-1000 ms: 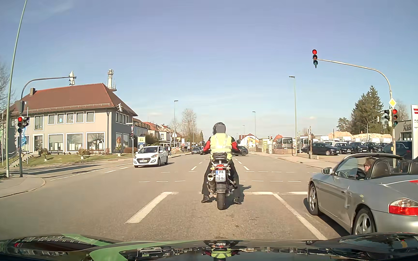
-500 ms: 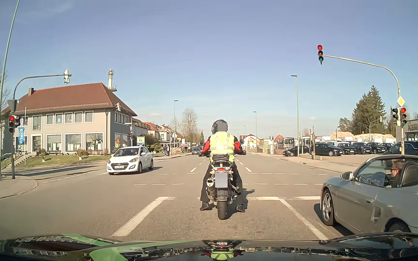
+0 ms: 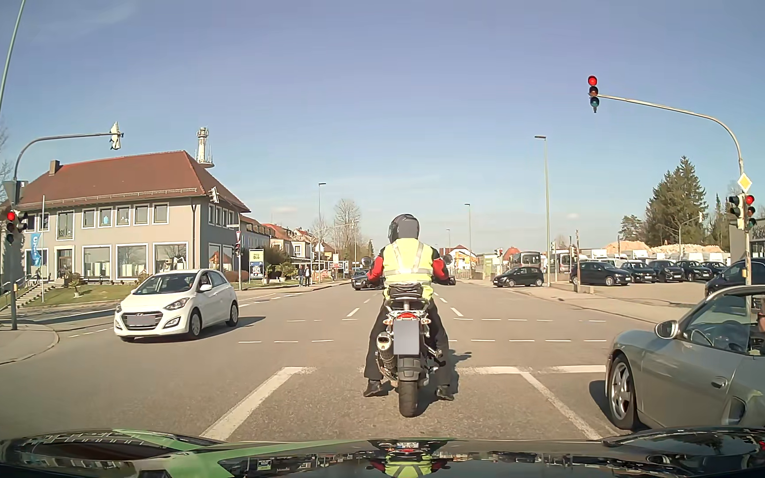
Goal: Follow the waypoints while adhering to traffic rules and regulations
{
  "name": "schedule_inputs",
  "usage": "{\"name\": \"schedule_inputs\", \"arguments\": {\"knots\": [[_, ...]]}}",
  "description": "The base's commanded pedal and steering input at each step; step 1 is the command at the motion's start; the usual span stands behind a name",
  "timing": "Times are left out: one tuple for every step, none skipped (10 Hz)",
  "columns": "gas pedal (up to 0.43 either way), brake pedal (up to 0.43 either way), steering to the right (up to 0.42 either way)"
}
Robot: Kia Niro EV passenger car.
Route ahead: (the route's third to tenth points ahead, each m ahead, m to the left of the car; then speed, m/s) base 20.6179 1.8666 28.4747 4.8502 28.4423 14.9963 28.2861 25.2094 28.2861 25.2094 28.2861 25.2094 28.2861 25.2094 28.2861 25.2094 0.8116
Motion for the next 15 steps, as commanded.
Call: {"name": "schedule_inputs", "arguments": {"knots": [[0.0,0.134,-0.014],[0.0,0.152,-0.013],[0.0,0.171,-0.013],[0.0,0.177,-0.013],[0.0,0.183,-0.013],[0.0,0.195,-0.013],[0.0,0.201,-0.013],[0.0,0.213,-0.013],[0.0,0.22,-0.013],[0.0,0.226,-0.013],[0.0,0.226,-0.013],[0.0,0.226,-0.013],[0.0,0.226,-0.013],[0.0,0.232,-0.013],[0.0,0.232,-0.013]]}}
